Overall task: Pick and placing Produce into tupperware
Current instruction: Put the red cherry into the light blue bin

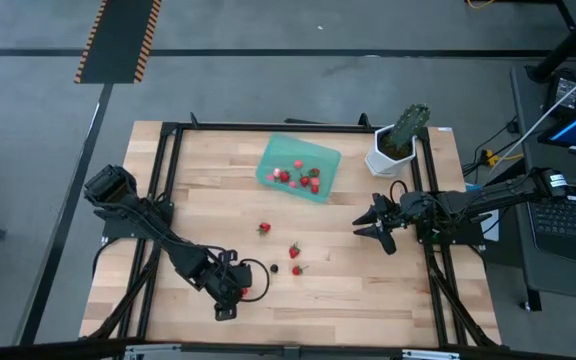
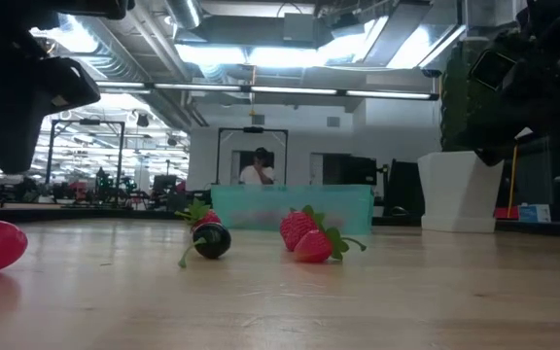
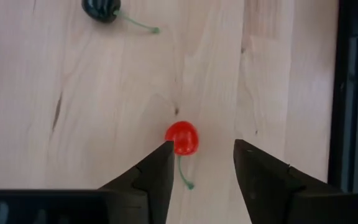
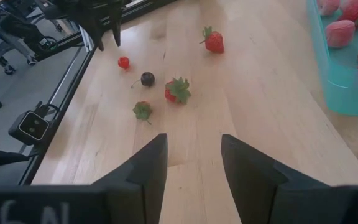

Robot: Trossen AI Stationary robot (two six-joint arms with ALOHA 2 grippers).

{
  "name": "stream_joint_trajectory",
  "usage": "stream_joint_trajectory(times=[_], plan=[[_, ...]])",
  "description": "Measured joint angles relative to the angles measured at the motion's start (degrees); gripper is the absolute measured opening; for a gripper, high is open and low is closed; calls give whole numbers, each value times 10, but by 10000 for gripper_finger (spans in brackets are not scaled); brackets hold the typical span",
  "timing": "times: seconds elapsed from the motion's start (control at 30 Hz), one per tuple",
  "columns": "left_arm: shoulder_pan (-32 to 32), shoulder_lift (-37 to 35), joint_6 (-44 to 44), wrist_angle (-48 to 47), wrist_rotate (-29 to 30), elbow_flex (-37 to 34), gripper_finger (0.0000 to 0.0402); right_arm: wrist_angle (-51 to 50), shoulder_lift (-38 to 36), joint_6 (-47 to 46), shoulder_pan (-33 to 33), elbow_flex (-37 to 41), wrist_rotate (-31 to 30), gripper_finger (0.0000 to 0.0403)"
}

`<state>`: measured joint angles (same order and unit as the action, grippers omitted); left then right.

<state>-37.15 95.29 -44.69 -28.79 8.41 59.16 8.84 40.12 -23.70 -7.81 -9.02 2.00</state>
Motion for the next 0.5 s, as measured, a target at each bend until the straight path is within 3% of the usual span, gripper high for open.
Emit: stream_joint_trajectory(times=[0.5], plan=[[0,35,-15,2,10,-1,155,-1,0,0,0,0,0,154]])
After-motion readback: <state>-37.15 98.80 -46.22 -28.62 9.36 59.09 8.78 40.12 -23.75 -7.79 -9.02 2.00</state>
